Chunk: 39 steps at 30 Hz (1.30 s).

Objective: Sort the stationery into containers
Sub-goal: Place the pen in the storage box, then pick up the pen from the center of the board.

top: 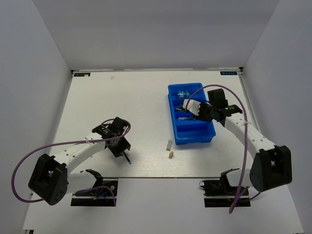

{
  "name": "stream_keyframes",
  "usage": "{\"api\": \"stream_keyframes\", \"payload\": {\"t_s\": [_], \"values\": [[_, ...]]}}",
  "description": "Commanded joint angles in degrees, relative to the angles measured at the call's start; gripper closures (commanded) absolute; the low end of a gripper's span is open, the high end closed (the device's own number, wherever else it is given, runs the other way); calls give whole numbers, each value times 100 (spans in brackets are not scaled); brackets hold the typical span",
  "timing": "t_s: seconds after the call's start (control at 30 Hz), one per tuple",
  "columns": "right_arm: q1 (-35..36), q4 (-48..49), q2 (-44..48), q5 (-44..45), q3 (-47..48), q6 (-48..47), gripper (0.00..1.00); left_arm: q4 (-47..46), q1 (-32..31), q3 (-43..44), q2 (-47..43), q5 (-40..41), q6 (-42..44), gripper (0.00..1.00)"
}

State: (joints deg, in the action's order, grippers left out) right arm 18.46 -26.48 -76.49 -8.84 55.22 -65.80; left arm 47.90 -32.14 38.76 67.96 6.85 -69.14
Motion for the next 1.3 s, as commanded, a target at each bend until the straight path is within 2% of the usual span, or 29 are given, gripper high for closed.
{"api": "stream_keyframes", "payload": {"t_s": [0.0, 0.13, 0.3, 0.43, 0.67, 0.87, 1.07, 1.2, 1.27], "values": [[-70, -557, 582, -1108, 533, 1407, 57, -35, -47, 254, 102, 71, -20, 48], [-70, -928, 1284, -1847, 279, 2061, 57, 710, -240, 895, 603, 614, 33, 49], [-105, -1026, 1698, -1929, -20, 2352, 57, 668, -354, 984, 1008, 694, -73, 49], [-167, -1017, 1874, -1858, -231, 2432, 57, 633, -381, 879, 1105, 677, -90, 50], [-255, -920, 1997, -1911, -503, 2493, 57, 791, -574, 616, 762, 950, -354, 50], [-290, -885, 2103, -1981, -626, 2669, 57, 475, -548, 439, 1122, 800, -389, 50], [-325, -982, 2208, -1999, -706, 2678, 57, 27, -513, 334, 1438, 721, -337, 55], [-395, -1061, 2296, -2025, -697, 2730, 57, -228, -512, 185, 1623, 747, -319, 63], [-422, -1113, 2340, -2043, -706, 2748, 57, -377, -521, 45, 1693, 756, -310, 73]]}}
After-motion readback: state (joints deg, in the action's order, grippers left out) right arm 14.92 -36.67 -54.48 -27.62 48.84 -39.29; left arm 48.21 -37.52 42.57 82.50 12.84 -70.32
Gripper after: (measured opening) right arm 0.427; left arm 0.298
